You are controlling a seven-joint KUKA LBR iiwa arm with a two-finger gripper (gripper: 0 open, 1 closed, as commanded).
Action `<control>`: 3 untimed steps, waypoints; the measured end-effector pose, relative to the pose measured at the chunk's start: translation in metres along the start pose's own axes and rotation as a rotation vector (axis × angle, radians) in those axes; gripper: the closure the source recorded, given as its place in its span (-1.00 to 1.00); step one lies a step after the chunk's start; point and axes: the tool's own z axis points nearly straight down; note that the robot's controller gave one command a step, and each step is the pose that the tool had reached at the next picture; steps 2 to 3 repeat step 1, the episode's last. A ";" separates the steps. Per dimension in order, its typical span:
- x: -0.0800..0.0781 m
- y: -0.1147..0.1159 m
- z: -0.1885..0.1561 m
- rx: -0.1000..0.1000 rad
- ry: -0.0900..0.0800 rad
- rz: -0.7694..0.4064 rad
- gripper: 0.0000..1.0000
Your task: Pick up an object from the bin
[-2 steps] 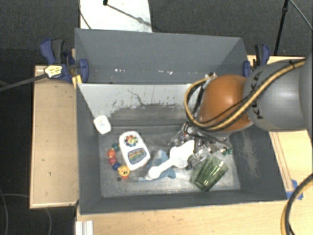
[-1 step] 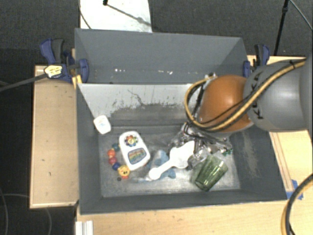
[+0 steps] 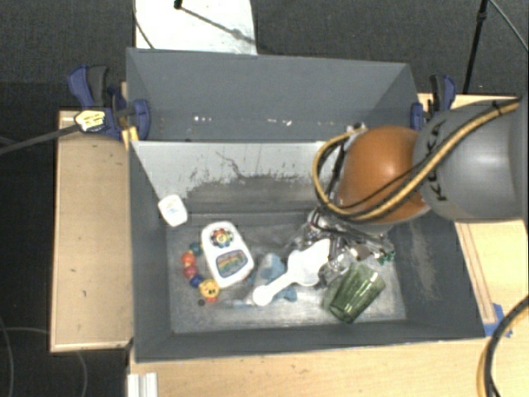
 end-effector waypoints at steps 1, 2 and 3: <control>0.001 0.001 -0.016 -0.003 0.005 0.003 1.00; 0.001 0.001 -0.016 -0.003 0.005 0.003 1.00; 0.001 0.001 -0.016 -0.003 0.005 0.003 1.00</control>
Offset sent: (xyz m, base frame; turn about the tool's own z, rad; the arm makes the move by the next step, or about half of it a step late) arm 0.0000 0.0000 0.0023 0.0000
